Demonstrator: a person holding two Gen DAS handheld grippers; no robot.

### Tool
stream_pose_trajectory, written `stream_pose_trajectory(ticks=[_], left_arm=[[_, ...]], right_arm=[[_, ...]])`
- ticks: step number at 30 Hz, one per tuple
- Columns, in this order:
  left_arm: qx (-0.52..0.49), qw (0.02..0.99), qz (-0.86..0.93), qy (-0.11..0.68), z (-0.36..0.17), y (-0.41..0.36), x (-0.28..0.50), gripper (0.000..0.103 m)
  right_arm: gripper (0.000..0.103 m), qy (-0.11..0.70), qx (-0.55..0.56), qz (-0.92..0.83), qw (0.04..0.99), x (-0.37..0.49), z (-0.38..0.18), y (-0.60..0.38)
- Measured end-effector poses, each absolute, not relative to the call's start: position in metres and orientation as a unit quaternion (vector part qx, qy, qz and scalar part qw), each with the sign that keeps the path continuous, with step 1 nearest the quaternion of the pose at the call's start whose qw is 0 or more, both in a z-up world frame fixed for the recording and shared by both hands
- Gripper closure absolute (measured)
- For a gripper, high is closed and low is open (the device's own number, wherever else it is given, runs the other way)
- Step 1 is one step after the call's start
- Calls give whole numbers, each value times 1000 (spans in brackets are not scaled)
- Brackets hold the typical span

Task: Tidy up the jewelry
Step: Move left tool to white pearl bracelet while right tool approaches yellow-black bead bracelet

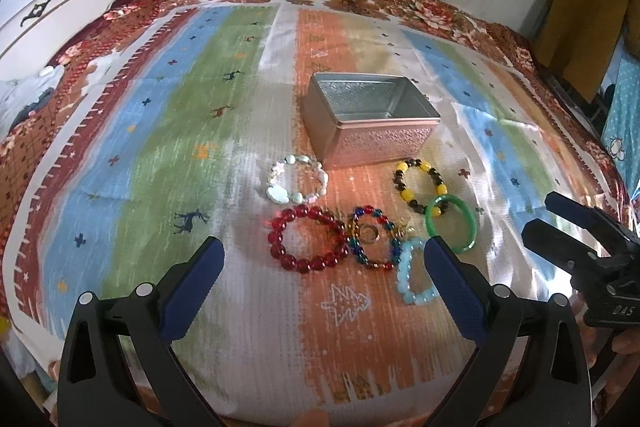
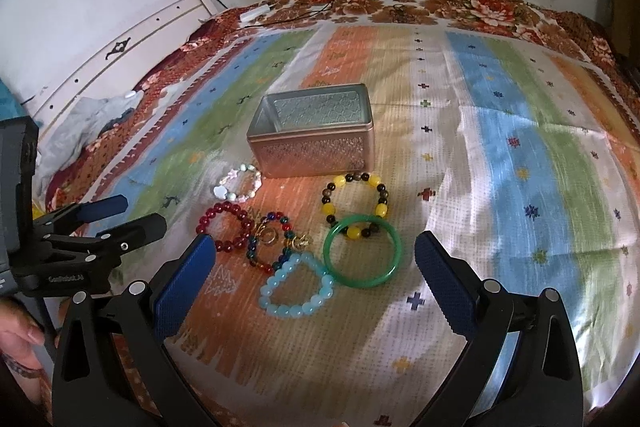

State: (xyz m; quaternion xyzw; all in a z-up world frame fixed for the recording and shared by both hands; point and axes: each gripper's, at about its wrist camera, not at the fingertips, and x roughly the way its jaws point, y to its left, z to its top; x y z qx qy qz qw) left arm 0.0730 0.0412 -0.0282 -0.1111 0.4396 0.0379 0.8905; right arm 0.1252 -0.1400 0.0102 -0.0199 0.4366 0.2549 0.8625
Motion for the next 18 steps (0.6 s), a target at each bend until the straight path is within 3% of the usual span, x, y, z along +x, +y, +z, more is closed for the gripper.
stream_pose_trajectory(ticks=[18], left_arm=[[-104,881,51,460,-34,67,120,6]], right_arm=[[3,468,-51,230,852,176,1,-137]])
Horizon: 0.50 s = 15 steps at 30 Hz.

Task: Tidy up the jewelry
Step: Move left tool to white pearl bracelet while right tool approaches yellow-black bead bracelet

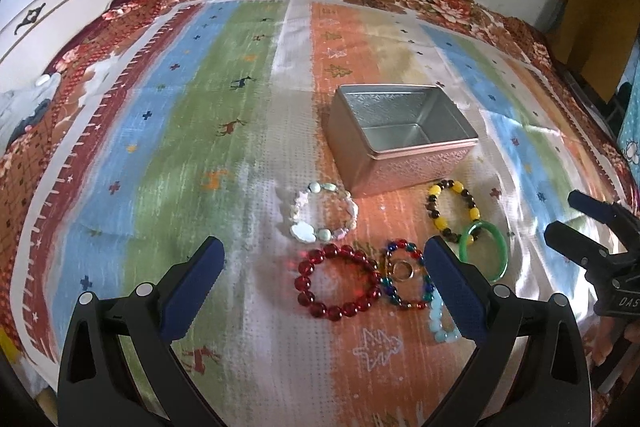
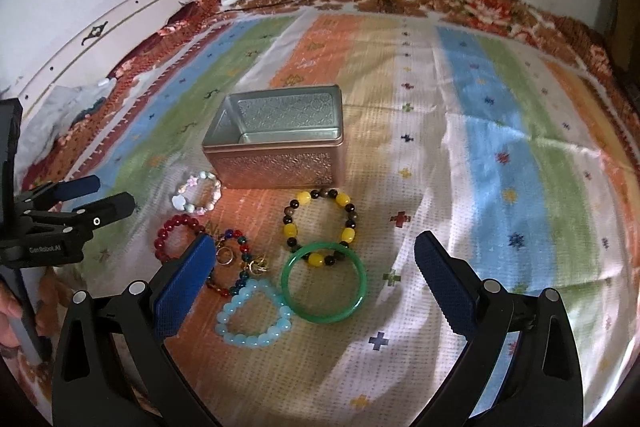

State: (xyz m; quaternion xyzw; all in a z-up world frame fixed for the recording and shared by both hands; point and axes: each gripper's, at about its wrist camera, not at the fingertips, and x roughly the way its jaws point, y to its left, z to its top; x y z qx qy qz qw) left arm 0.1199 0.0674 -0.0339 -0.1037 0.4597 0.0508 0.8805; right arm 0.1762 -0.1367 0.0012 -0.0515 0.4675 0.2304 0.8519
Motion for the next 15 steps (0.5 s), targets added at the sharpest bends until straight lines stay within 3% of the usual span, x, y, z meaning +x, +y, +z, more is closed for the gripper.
stream_pose_trajectory(ticks=[15], left_arm=[[-103,867,59,484,-43,85,150,6]], right_arm=[[3,522,-75,191,827,216,-23,-132]])
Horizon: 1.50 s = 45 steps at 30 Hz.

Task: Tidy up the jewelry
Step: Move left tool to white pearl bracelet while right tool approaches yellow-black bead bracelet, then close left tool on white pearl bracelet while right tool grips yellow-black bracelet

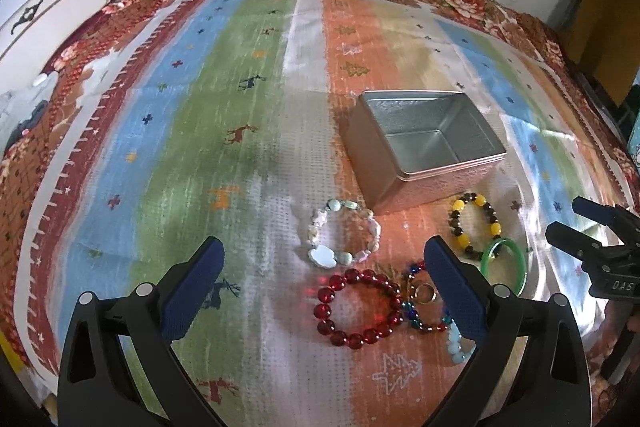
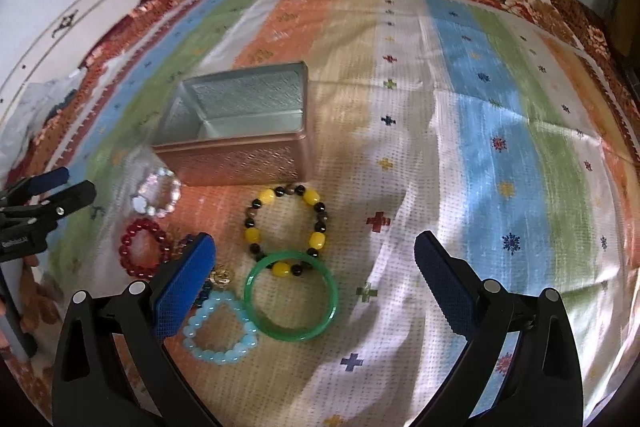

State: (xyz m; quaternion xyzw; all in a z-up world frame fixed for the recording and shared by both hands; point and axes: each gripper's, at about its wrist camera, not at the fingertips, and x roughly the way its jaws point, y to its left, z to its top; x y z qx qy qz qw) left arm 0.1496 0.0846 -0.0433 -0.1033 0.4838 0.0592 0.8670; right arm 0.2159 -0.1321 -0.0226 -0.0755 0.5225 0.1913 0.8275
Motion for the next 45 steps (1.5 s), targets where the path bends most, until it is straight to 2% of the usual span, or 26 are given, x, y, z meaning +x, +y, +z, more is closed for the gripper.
stream_pose_trajectory(ticks=[23,29,33,34,37,42,45], left_arm=[[-78,822,67,560,-83,92,190,6],[-90,815,66,568,-91,97,196,8],[-89,809,68,577,-98,100,201,14],[-89,807,68,580,-101,100,203,15],[-86,801,66,588,-107,100,207,19],[-74,797,67,595,-114,99,214,28],[-56,797,66,598,-116,94,218,35]], right_arm=[[3,608,-85,169,771,259,-74,-119],[3,607,-94,173,770,266,-80,-114],[3,613,-100,175,764,271,-86,-109],[7,614,-101,173,764,272,-88,-108],[10,619,-99,169,761,279,-92,-107],[21,621,-109,159,759,288,-100,-104],[32,618,-118,159,761,289,-101,-102]])
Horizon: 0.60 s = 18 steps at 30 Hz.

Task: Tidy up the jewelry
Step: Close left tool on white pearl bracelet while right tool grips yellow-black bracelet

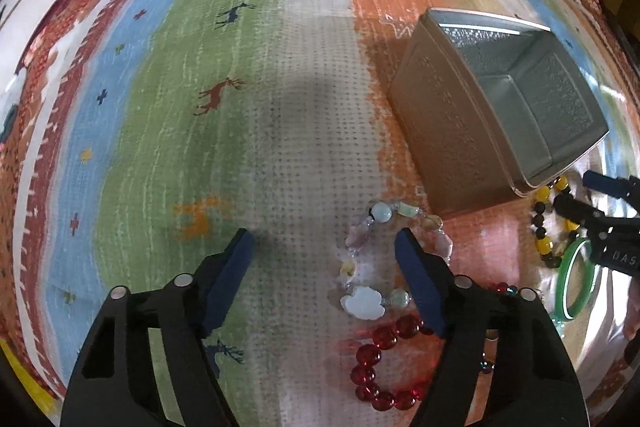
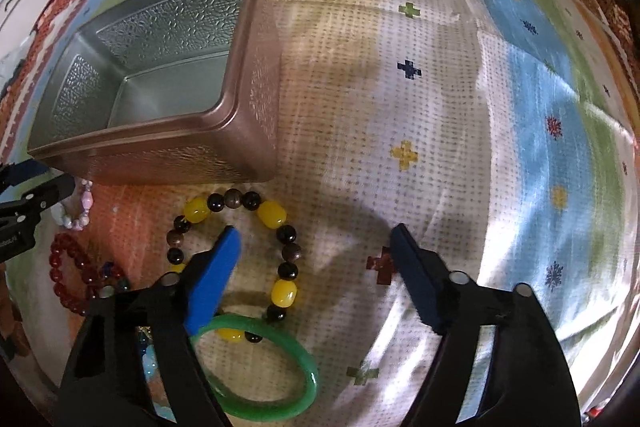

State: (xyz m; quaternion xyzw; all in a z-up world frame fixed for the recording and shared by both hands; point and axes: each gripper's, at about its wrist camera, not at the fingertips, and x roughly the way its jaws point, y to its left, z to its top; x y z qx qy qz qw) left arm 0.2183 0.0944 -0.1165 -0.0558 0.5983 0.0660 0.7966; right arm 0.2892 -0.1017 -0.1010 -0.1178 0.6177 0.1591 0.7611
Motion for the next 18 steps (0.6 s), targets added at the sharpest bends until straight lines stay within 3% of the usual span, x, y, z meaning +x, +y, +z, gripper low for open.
stream_pose_trajectory(ticks=[7,9,11,18], left_arm=[[-34,795,59,602,-119,85,218,68],[-42,793,49,606,-120,84,218,87],[-38,792,48,607,-120,81,217,90],[-75,794,42,602,-113,91,215,96]], right_arm=[[68,616,-118,178,758,288,-103,-96],[76,616,-119,183,757,282,-104,-95],[91,618,-117,192,754,281,-105,-92],[93,616,-104,206,753,266,-97,-89]])
